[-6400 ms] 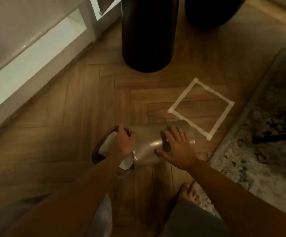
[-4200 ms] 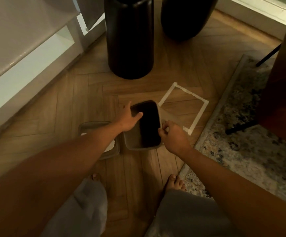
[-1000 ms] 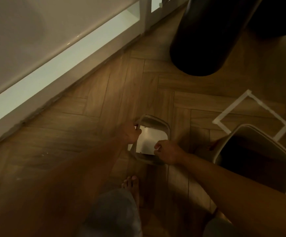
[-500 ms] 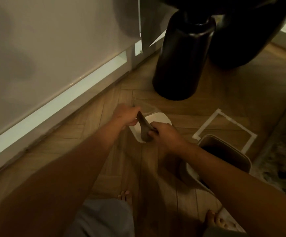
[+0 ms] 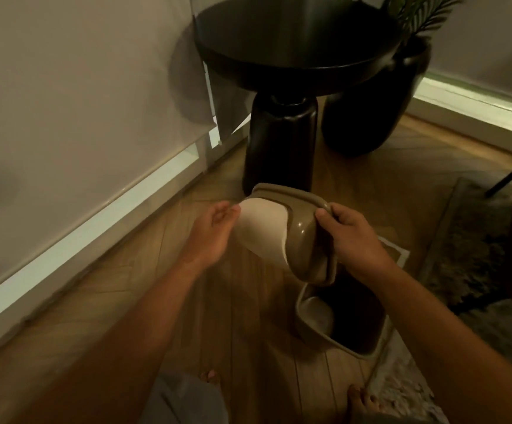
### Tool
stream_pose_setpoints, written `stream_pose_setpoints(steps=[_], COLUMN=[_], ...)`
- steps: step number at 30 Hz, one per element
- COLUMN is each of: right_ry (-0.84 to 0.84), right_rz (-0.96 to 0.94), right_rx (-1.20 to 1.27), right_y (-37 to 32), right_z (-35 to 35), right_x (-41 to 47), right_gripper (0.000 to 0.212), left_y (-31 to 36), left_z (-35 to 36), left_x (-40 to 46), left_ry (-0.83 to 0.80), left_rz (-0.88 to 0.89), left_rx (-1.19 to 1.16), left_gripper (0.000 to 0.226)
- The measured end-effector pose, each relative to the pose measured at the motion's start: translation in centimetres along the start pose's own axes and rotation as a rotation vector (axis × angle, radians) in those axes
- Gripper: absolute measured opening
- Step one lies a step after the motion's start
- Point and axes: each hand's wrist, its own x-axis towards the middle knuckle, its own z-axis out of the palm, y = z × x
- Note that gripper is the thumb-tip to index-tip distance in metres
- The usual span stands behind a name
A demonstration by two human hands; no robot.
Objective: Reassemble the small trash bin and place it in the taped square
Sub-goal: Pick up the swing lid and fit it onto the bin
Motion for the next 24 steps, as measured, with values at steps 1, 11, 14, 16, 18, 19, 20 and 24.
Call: stream_pose_setpoints(steps=[1,11,14,16,18,19,20,24], right_ry=[0.014,0.183,0.198,0.223,0.227,0.251,0.285,0.396], right_rz=[0.037,0.278,0.343,0.393,0.426,0.431,0.423,0.306], right_rx=[0.063,0.450,0.520,0.566,0.578,0.581,0.590,0.477], right_y=[0.1,2.6,3.2,3.6,3.7,3.8,4.0,5.1], right_z=[-1.0,-8.8,-9.8,-10.4,-10.6,-10.6,-10.6,-10.5], right_x=[-0.5,-2.6,-3.0,-3.0,-3.1,-3.1,-3.2,-3.5], right_gripper=[0.027,0.029,0.032,0.032,0.031,0.030,0.028,0.019], left_y=[0.2,0.2,0.1,0.0,-0.1,-0.1,-0.1,0.0], left_z=[0.8,8.6,9.9,10.8,11.5,11.9,12.2,13.3], left_x=[-0.5,-1.0,-1.1,-1.2,-1.3,-1.3,-1.4,-1.1], left_ry=[-0.087,-0.358,-0.378,-0.364,-0.367,-0.375,-0.380,-0.338], left_rz=[0.010,-0.004,-0.044,-0.075,-0.099,-0.102,-0.104,-0.130], left_rx=[-0.019,-0.039,-0.054,-0.083,-0.096,-0.094,-0.092,-0.117], left_gripper=[0.071,0.079,0.093,0.105,0.109,0.111,0.112,0.111])
